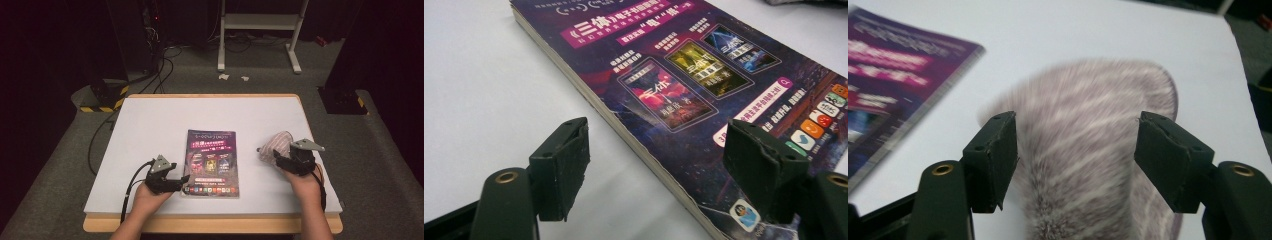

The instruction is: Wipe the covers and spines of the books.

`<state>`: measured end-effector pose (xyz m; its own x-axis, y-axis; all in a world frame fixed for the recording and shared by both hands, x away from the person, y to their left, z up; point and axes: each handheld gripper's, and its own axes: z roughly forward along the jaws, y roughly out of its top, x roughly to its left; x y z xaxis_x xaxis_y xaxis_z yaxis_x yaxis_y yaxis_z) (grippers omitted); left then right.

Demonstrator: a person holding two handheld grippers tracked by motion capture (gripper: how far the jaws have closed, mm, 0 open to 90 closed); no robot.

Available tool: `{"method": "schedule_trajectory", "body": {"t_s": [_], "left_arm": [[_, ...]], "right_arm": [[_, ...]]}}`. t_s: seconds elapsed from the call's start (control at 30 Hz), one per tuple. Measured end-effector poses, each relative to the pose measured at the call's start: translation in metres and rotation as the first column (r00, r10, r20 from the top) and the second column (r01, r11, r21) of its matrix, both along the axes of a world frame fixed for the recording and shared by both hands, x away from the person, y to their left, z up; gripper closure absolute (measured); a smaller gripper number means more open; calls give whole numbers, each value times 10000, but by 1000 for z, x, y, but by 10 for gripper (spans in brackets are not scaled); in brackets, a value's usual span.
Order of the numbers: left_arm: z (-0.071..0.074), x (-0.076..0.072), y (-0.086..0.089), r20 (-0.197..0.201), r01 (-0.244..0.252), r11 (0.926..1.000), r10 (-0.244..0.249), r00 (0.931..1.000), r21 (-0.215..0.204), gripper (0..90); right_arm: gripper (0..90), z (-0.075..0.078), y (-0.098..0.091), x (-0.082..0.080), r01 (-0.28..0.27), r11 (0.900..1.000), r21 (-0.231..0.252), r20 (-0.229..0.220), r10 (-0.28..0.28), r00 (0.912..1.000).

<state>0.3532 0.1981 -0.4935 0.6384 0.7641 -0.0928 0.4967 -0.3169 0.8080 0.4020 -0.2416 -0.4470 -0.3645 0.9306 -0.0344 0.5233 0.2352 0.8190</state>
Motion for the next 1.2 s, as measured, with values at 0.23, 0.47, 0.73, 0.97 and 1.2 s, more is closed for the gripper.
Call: {"method": "schedule_trajectory", "body": {"t_s": [0.23,0.47,0.73,0.97,1.2], "left_arm": [[-5,2,-2,-263,147,9999,-148,9995,-15,268],[-2,-1,2,-289,29,9996,-36,9996,-265,270],[-4,-4,-5,-490,126,9998,-133,9987,-146,272],[-9,-3,-10,-719,250,9996,-256,9971,-93,274],[-10,-3,-14,-868,326,9994,-320,9957,60,281]], "right_arm": [[327,14,25,-11,-723,9973,151,552,714,9959],[338,5,55,-16,-1505,9886,74,335,1502,9881],[302,-15,84,-20,-2047,9788,-114,-383,2041,9782],[264,-37,102,-29,-2344,9721,-75,-999,2325,9675],[254,-50,112,-32,-2497,9680,267,-1414,2509,9576]]}}
